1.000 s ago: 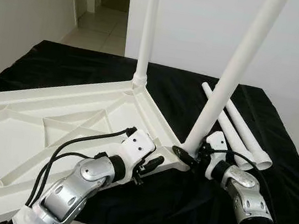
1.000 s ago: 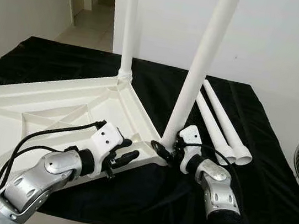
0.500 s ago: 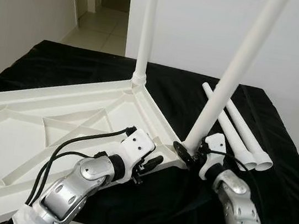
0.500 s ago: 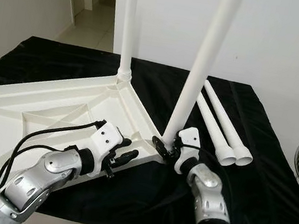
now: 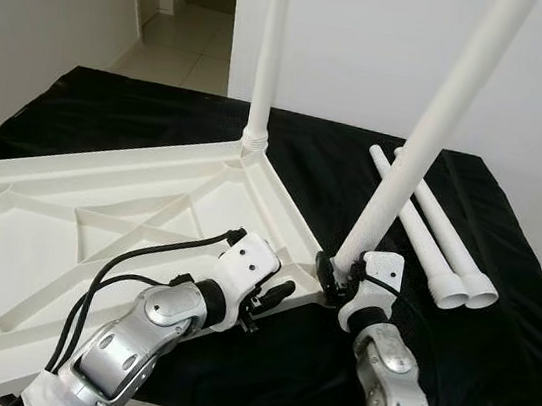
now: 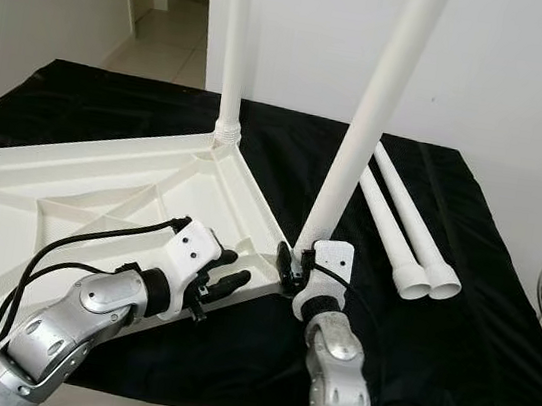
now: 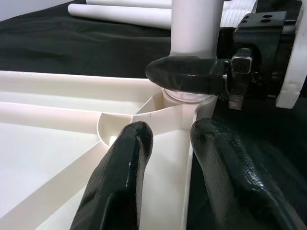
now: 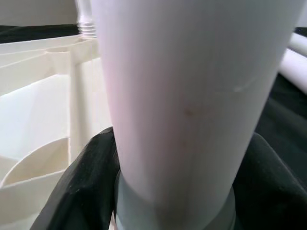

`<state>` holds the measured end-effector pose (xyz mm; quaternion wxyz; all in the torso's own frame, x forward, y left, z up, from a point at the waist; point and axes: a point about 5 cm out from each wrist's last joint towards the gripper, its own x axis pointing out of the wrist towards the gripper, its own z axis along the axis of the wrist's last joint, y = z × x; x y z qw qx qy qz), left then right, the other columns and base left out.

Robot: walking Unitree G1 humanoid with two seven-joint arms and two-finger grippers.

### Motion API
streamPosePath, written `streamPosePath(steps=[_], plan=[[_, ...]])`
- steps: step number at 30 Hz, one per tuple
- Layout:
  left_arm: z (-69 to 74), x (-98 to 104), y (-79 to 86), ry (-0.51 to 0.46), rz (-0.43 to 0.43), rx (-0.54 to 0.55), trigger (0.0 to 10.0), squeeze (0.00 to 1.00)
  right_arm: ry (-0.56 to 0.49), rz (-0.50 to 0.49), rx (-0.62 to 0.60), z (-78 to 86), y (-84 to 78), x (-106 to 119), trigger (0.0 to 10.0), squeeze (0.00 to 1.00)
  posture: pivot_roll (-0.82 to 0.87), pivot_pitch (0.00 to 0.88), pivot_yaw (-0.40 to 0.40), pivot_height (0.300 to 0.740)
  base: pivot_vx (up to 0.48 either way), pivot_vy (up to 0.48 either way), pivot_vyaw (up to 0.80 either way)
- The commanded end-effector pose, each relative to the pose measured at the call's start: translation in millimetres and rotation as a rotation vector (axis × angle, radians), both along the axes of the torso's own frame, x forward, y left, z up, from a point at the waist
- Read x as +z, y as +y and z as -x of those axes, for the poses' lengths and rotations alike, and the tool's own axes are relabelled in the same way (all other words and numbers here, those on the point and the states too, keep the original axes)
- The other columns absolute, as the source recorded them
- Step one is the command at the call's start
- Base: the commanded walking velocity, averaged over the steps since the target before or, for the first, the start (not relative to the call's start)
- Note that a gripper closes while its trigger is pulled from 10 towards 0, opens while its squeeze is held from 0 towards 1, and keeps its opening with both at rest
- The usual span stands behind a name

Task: Building children table

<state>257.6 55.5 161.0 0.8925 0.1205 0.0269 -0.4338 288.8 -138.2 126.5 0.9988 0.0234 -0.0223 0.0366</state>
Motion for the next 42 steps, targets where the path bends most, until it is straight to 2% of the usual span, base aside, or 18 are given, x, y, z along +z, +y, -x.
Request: streamPosePath(steps=[1,4,5,10,17,18,25,27,28,29,30,31,32,33,36,40,41,42], plan=[[0.9,-2.7,0.6,0.014,-0.012,-0.028,10.0,0.0,-0.043,-0.019,-0.099,1.1,-11.4,10.6,10.0,0.0,-0.01,0.042,-0.038,0.74,0.0,0.0,0.0],[-0.2,-2.0,2.8,0.011,-0.008,-0.011,10.0,0.0,-0.058,-0.036,-0.141,3.5,-10.5,14.8,10.0,0.0,-0.01,0.034,-0.039,0.74,0.0,0.0,0.0],[-0.5,-2.1,3.6,0.01,-0.008,-0.005,10.0,0.0,-0.069,-0.036,-0.146,2.6,-13.8,16.9,10.0,1.0,0.0,0.03,-0.041,0.74,0.0,0.0,0.0],[-1.9,-1.8,5.5,-0.005,-0.02,0.005,10.0,0.0,-0.081,-0.028,-0.121,2.1,-16.8,21.7,10.0,1.0,0.0,0.028,-0.039,0.74,0.0,0.0,0.0],[-2.9,-1.8,8.7,-0.005,-0.027,0.006,10.0,0.0,-0.11,-0.027,-0.027,14.4,-12.2,30.6,10.0,1.0,-0.01,0.031,-0.036,0.74,0.0,0.0,0.0],[-3.5,-1.5,9.3,-0.006,-0.028,0.008,10.0,0.0,-0.119,-0.035,-0.021,17.6,-12.5,32.9,10.0,0.0,-0.01,0.031,-0.036,0.74,0.0,0.0,0.0],[-8.1,0.6,14.7,-0.014,-0.028,0.028,10.0,0.0,-0.11,-0.028,-0.006,35.0,-20.6,33.9,10.0,0.0,-0.03,0.042,-0.026,0.74,0.0,0.0,0.0],[-12.7,3.3,19.7,-0.024,-0.025,0.048,10.0,0.0,-0.101,-0.018,0.012,47.8,-23.9,33.4,10.0,0.0,-0.03,0.048,-0.019,0.74,0.0,0.0,0.0],[-14.9,5.5,21.5,-0.034,-0.028,0.052,10.0,0.0,-0.096,-0.019,0.031,55.2,-23.6,32.7,8.0,0.0,-0.04,0.051,-0.019,0.74,0.0,0.0,0.0],[-14.9,5.5,21.5,-0.034,-0.028,0.052,10.0,0.0,-0.096,-0.019,0.031,55.2,-23.6,32.7,8.0,0.0,-0.04,0.051,-0.019,0.74,0.0,0.0,0.0],[-16.1,7.0,22.5,-0.04,-0.03,0.053,10.0,0.0,-0.091,-0.019,0.046,60.0,-22.8,32.5,4.0,0.0,-0.04,0.053,-0.019,0.74,0.0,0.0,0.0],[-16.7,8.3,23.4,-0.047,-0.033,0.051,10.0,0.0,-0.069,-0.005,0.048,65.0,-23.9,28.5,1.8,0.0,-0.04,0.057,-0.019,0.74,0.0,0.0,0.0],[-16.7,8.3,23.4,-0.047,-0.033,0.051,10.0,0.0,-0.069,-0.005,0.048,65.0,-23.9,28.5,1.8,0.0,-0.04,0.057,-0.019,0.74,0.0,0.0,0.0],[-16.8,9.0,23.9,-0.051,-0.039,0.048,10.0,0.0,-0.053,-0.008,0.047,68.9,-25.2,25.0,0.0,0.0,-0.04,0.059,-0.017,0.74,0.0,0.0,0.0],[-17.1,9.1,25.9,-0.053,-0.055,0.043,10.0,0.0,-0.023,-0.027,0.077,74.1,-23.9,19.9,0.0,0.0,-0.04,0.065,-0.017,0.74,0.0,0.0,0.0],[-15.6,9.9,25.2,-0.057,-0.064,0.029,10.0,0.0,-0.01,-0.031,0.133,72.8,-19.4,19.4,0.0,0.0,-0.03,0.07,-0.015,0.74,0.0,0.0,0.0],[-13.9,10.2,24.1,-0.058,-0.068,0.019,10.0,0.0,0.008,-0.046,0.18,71.7,-15.6,18.3,6.0,0.0,-0.03,0.07,-0.015,0.74,0.0,0.0,0.0],[-13.9,10.2,24.1,-0.058,-0.068,0.019,10.0,0.0,0.008,-0.046,0.18,71.7,-15.6,18.3,6.0,0.0,-0.03,0.07,-0.015,0.74,0.0,0.0,0.0]])
